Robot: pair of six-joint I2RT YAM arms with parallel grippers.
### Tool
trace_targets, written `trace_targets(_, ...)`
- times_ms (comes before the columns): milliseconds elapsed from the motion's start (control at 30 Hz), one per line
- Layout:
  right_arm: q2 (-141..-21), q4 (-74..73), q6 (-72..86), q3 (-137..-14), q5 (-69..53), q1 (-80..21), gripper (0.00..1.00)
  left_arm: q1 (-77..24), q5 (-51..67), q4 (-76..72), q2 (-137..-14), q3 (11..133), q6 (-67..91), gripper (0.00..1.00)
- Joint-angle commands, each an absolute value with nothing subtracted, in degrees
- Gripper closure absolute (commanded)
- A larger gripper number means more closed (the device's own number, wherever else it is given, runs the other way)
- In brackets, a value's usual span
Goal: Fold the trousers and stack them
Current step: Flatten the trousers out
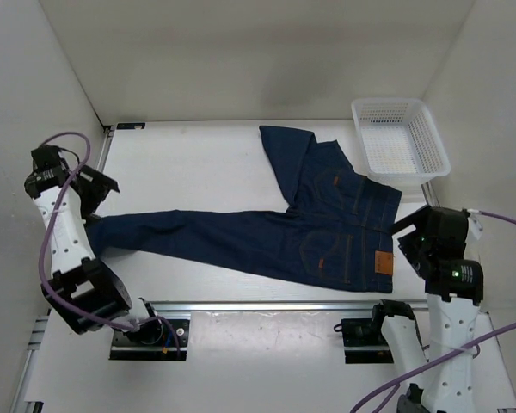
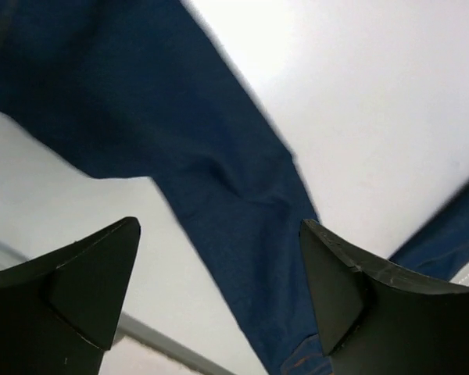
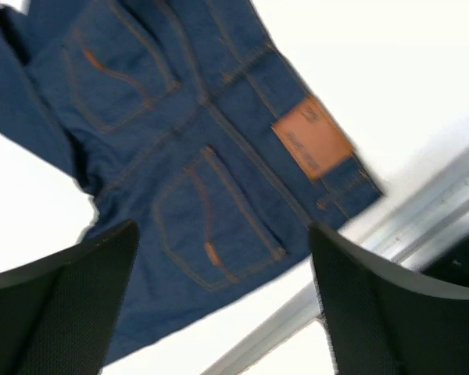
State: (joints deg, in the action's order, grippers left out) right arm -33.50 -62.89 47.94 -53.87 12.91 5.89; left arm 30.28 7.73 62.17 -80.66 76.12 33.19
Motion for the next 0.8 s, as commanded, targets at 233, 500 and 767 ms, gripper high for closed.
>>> trace_targets(233, -63.95, -40.61, 32.8, -70.29, -5.89, -2.17, 1.0, 13.46, -3.32, 59.77, -73.21, 87.45, 27.51, 0.15)
trace_targets(500, -99.17, -42.19, 27.25, -95.61, -9.57, -16.78, 0.42, -1.29, -7.29, 64.59, -81.9, 90.78, 26.63, 0.15)
trace_targets(767, -118.36, -39.38, 28.39, -101.87, -10.11, -23.19, 0.42, -2.99, -6.15, 64.6, -80.86, 89.65, 28.12, 0.12)
